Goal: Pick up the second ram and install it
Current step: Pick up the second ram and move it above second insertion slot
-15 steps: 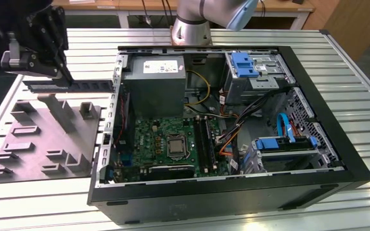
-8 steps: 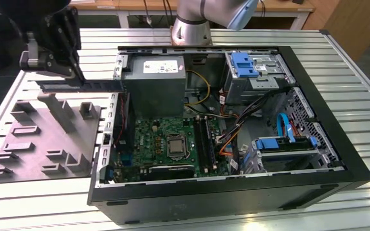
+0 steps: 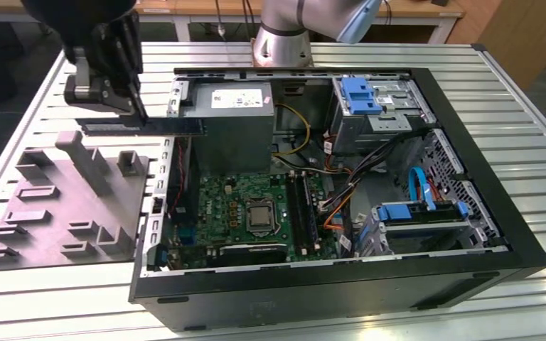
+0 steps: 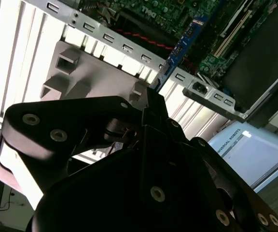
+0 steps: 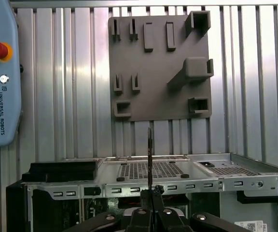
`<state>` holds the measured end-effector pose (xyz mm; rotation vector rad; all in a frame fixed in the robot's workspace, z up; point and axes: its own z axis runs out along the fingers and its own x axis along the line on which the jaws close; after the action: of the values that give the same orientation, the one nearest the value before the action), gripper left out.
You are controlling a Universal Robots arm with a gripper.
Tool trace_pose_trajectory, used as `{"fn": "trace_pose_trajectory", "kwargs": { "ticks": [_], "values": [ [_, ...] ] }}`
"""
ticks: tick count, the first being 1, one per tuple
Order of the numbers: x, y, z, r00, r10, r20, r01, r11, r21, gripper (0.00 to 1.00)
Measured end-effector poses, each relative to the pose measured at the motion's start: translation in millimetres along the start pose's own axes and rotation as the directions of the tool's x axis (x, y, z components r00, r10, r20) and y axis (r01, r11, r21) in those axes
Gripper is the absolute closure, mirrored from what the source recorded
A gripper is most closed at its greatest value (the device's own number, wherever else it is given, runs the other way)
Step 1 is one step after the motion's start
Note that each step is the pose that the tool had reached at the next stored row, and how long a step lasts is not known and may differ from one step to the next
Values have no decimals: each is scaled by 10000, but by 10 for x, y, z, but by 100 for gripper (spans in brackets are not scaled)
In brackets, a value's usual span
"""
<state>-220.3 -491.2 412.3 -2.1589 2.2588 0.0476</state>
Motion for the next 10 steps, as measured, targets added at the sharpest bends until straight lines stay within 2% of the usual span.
{"fn": "trace_pose_trajectory", "kwargs": {
  "ticks": [10],
  "values": [
    [-14, -311, -2, 10000, -1, 1, 1, 10000, 0, 88]
  ]
}}
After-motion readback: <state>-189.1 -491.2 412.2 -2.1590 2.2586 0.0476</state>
